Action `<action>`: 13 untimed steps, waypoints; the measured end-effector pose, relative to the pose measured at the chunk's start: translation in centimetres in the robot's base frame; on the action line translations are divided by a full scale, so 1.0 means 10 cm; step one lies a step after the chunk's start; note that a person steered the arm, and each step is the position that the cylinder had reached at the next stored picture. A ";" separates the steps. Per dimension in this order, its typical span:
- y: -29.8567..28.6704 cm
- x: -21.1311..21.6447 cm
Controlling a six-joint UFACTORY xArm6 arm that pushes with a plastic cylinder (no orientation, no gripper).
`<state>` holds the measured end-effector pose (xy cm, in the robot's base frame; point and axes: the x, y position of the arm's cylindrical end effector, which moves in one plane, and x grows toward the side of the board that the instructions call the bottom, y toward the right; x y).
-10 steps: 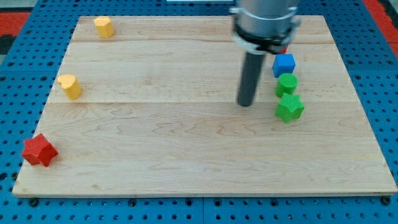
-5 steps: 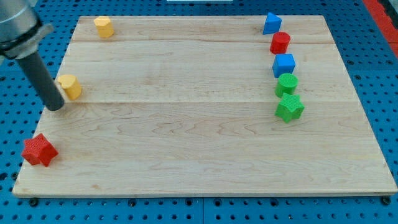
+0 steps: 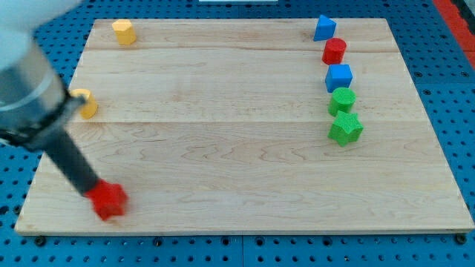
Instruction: Push the red star into the green star
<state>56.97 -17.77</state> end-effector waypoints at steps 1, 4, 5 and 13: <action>-0.05 0.07; 1.07 0.28; 1.52 0.22; 3.32 -0.09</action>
<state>56.08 15.39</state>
